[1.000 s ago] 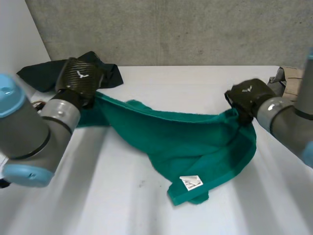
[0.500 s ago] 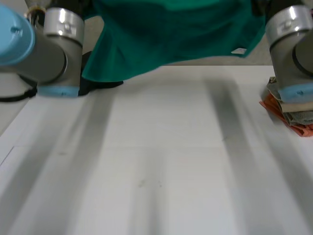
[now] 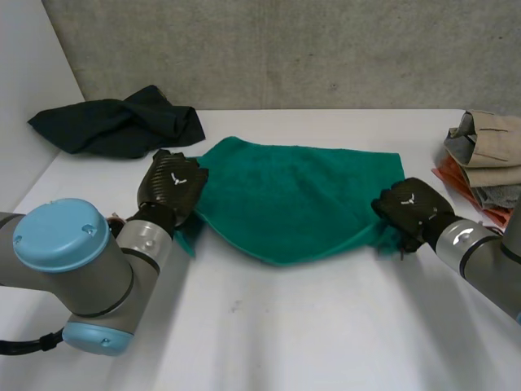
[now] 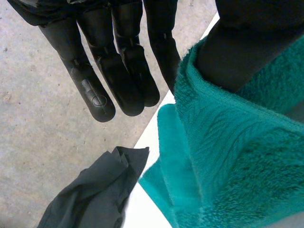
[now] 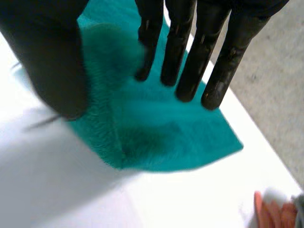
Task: Fold the laundry.
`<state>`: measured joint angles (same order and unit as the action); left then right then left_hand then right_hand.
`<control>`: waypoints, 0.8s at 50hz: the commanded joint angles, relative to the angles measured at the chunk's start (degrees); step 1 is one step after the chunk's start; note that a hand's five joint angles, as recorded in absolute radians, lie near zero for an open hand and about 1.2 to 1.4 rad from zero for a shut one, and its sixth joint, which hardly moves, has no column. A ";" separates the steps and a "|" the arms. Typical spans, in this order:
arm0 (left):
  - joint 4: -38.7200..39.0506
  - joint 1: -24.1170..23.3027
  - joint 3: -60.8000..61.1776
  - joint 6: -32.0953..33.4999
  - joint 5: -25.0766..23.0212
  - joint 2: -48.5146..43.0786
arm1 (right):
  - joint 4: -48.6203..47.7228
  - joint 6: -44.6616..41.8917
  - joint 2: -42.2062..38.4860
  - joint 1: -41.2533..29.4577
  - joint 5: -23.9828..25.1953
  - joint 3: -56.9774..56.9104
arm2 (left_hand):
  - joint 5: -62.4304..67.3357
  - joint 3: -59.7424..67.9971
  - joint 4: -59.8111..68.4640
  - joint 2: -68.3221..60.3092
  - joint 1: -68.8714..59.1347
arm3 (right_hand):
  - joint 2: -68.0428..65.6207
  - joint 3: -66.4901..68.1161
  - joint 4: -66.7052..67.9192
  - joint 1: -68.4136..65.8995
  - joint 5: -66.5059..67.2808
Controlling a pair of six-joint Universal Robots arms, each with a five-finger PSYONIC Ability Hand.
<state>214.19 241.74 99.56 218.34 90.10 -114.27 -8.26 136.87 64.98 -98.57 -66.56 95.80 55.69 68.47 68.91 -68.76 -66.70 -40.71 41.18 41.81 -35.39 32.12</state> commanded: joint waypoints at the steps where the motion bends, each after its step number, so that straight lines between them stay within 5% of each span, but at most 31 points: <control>1: 0.00 -0.22 -2.09 -0.20 -0.01 1.16 | 2.63 13.66 0.23 0.05 -7.34 -0.79 | 14.31 11.53 11.09 -11.24 -13.30 | 8.40 -8.87 -9.50 3.08 -9.81; 8: 0.00 -0.22 -3.67 -0.38 -0.01 0.81 | 10.09 27.48 0.14 0.31 -9.99 -2.11 | 14.31 11.53 11.09 -11.24 -13.30 | 12.30 -12.76 -13.39 6.97 -13.70; 30: -2.73 0.84 -5.43 -0.73 -0.01 -0.16 | 9.94 32.40 -3.54 -2.41 -9.28 -1.93 | 14.31 11.53 11.09 -11.24 -13.30 | 14.66 -15.12 -15.76 9.34 -16.07; 32: -2.73 1.01 -5.43 -0.90 -0.01 -0.42 | 7.83 33.02 -6.26 -3.03 -9.99 -3.42 | 14.31 11.53 11.09 -11.24 -13.30 | -5.08 4.62 3.98 -10.41 3.68; 33: -2.73 1.01 -5.43 -1.08 -0.01 -0.69 | 6.78 33.20 -7.58 -3.20 -11.29 -4.82 | 14.31 11.53 11.09 -11.24 -13.30 | -38.50 38.04 37.40 -43.83 37.10; 36: -2.82 1.10 -5.43 -1.87 -0.01 -2.00 | 5.98 33.03 -7.68 -2.85 -14.11 -6.15 | 12.33 9.56 9.11 -9.26 -11.33 | -39.29 38.82 38.19 -44.61 37.88; 40: -2.99 2.33 -4.56 -2.84 -0.18 -3.85 | 4.14 29.96 -4.36 -2.59 -16.14 -5.80 | -15.21 -17.98 -18.42 18.27 16.21 | -39.29 38.82 38.19 -44.61 37.88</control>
<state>211.30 242.89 94.19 216.80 90.08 -115.73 -1.51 169.62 58.31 -101.54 -79.36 90.88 50.32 60.99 61.06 -60.54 -59.70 -62.99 61.98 61.68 -53.98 50.52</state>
